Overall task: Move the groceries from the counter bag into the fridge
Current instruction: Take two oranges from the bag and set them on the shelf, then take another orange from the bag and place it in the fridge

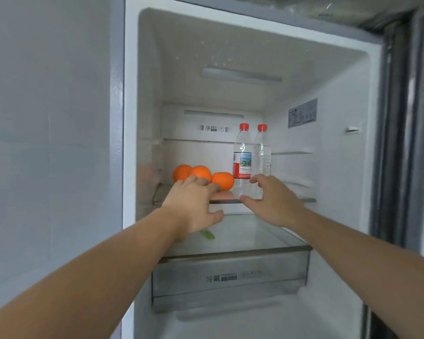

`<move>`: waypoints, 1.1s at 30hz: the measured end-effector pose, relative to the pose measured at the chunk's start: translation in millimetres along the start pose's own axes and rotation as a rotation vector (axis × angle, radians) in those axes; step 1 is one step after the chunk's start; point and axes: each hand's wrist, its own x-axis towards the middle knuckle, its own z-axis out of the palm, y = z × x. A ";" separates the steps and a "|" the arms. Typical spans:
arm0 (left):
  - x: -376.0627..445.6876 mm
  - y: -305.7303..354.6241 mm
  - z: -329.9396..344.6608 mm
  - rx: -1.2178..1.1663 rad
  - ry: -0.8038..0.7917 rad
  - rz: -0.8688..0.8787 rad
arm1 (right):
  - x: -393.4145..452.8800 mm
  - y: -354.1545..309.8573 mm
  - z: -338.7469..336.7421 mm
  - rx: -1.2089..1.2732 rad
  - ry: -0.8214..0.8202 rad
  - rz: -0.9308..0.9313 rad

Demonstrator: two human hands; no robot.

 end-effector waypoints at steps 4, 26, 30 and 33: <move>-53.2 8.1 11.3 -0.013 -0.085 0.081 | -63.9 -2.1 -11.1 -0.082 -0.090 0.073; -153.0 242.2 -2.2 -0.524 -0.313 0.259 | -365.5 75.0 -175.9 -0.291 -0.123 0.519; -143.5 304.0 -1.7 -0.601 -0.297 0.419 | -397.3 90.2 -212.6 -0.354 -0.062 0.634; -138.1 353.5 5.3 -0.630 -0.293 0.541 | -422.7 104.7 -228.3 -0.387 -0.028 0.756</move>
